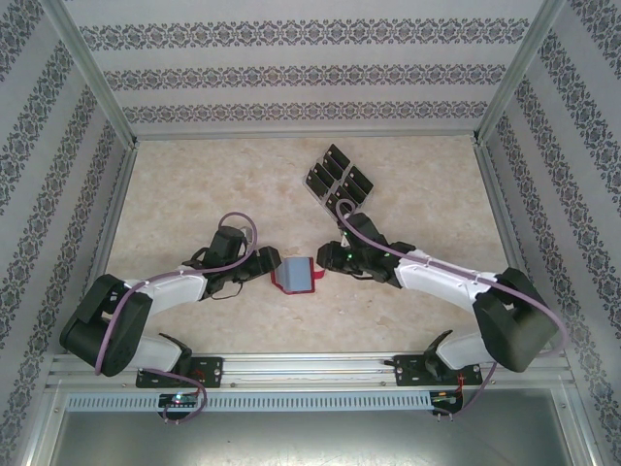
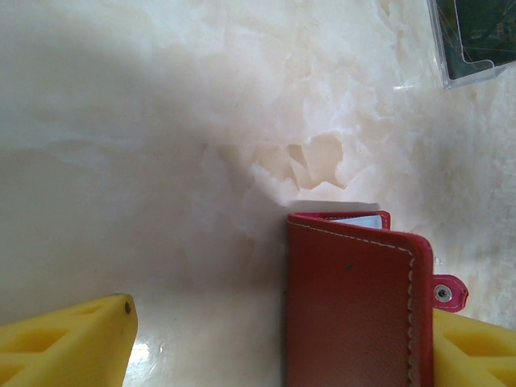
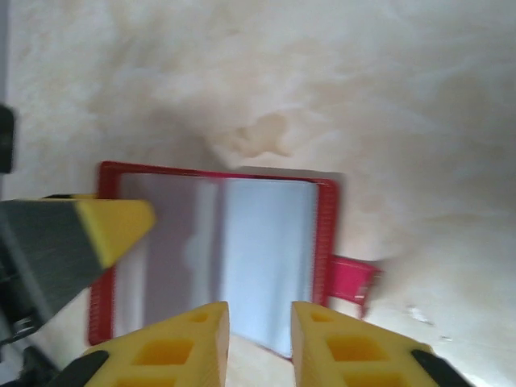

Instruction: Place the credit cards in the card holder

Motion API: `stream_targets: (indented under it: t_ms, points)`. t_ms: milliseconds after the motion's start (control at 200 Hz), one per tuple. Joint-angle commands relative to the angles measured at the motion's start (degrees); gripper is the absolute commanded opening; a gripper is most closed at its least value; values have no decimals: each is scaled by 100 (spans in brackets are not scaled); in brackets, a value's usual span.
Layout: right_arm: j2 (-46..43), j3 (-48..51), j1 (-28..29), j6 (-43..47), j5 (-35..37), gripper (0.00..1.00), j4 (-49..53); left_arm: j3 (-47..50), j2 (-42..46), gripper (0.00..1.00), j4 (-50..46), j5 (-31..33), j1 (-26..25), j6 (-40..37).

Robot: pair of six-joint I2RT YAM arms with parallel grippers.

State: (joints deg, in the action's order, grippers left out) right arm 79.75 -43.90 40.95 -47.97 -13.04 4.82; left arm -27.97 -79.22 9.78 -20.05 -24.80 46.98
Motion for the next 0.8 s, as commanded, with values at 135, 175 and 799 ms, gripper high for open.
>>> stream_targets:
  t_ms: [135,175,799]
  points:
    - [819,-654,345,45,-418,15,-77,-123,21,78,-125,-9,-81,-147]
    - [1040,-696,364,12,-502,14,-196,-168,19,78,-212,33,-78,-182]
    - [2071,-127,381,-384,-376,8,-930,-886,-444,81,-2961,1707,-79,-758]
